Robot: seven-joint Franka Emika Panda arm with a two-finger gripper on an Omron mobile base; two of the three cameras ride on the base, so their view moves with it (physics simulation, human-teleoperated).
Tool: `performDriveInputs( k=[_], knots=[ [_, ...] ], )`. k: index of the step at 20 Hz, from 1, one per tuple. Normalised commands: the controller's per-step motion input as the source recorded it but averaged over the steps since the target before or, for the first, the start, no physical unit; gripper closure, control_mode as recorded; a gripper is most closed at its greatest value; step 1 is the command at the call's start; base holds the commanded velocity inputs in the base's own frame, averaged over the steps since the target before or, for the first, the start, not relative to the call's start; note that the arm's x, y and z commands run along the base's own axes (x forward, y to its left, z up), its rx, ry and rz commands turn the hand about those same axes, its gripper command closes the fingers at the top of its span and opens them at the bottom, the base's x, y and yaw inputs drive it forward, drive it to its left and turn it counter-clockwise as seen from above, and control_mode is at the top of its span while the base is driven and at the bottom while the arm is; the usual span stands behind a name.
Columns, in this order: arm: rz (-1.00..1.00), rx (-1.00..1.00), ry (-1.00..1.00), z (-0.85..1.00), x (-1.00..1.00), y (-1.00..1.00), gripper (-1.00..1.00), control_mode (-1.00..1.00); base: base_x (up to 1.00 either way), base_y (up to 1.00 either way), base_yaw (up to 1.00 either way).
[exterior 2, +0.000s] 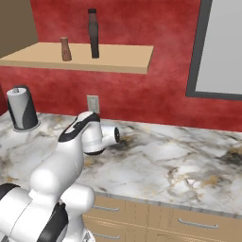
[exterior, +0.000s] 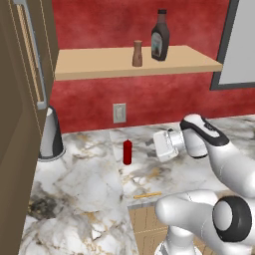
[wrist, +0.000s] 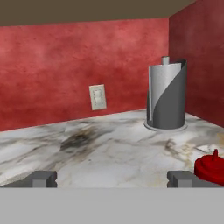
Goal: There are various items on the counter. Only move the condiments/shakers into the cabinet.
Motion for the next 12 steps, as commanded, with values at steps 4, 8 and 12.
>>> performDriveInputs(
  k=[4, 8, 12],
  knots=[
    [-0.05, 0.0, 0.01, -0.12, 0.18, 0.03, -1.0, -1.0, 0.0, 0.0, 0.0],
    [-0.04, 0.0, 0.02, -0.15, 0.13, 0.1, -1.0, -1.0, 0.0, 0.0, 0.0],
    [-0.04, 0.0, 0.04, -0.17, 0.14, 0.13, -1.0, -1.0, 0.0, 0.0, 0.0]
  ],
)
